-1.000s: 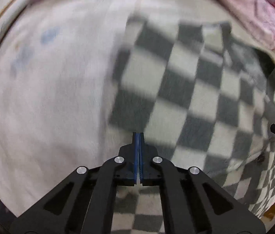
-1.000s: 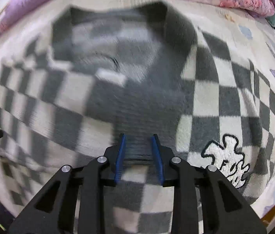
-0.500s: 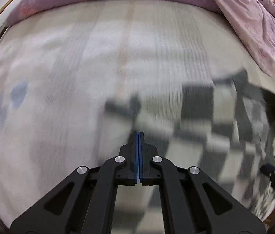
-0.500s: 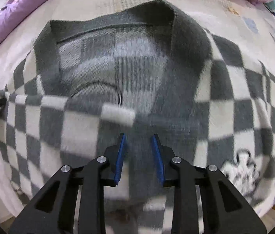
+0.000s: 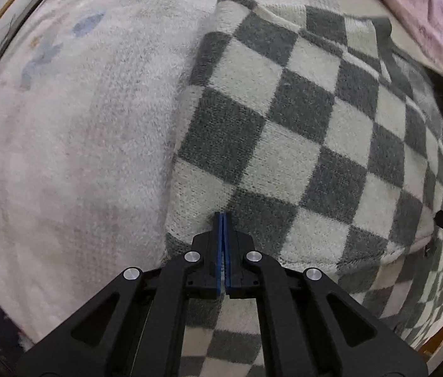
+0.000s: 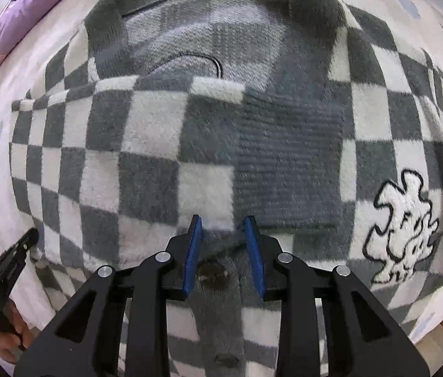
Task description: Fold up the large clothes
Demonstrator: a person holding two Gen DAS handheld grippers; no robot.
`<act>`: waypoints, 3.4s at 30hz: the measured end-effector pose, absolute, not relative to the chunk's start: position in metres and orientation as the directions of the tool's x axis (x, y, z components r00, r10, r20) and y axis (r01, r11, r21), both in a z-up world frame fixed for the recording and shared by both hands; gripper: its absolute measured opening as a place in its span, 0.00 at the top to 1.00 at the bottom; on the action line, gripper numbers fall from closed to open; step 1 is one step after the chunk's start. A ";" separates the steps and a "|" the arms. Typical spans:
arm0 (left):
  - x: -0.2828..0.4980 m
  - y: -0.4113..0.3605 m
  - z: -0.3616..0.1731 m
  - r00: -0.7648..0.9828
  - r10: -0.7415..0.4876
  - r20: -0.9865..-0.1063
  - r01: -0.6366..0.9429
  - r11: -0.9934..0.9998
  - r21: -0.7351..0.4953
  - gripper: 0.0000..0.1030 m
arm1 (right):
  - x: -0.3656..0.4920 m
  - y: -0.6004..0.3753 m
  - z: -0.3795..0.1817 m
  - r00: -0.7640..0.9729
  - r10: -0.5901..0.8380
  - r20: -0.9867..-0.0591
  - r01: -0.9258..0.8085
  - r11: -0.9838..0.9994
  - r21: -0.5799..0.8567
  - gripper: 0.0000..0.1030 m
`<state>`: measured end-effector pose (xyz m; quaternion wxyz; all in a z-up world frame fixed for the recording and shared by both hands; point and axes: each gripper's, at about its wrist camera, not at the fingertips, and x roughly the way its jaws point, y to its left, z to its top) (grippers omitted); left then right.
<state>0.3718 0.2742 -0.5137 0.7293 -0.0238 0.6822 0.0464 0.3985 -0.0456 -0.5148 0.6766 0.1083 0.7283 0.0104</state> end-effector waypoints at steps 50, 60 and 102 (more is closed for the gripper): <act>0.177 0.071 -0.256 0.214 0.005 -0.977 0.259 0.964 0.062 0.38 | 0.131 -0.167 -0.221 0.206 0.121 -0.971 0.319 0.930 0.184 0.28; 0.175 0.008 -0.246 0.213 -0.043 -0.976 0.378 0.925 0.042 0.38 | 0.088 -0.249 -0.220 0.239 0.096 -0.966 0.544 0.811 0.216 0.28; 0.386 -0.214 -0.462 0.060 -0.046 -0.997 0.165 0.986 -0.035 0.98 | 0.144 -0.654 -0.539 0.455 0.218 -0.863 0.886 -0.203 0.416 0.91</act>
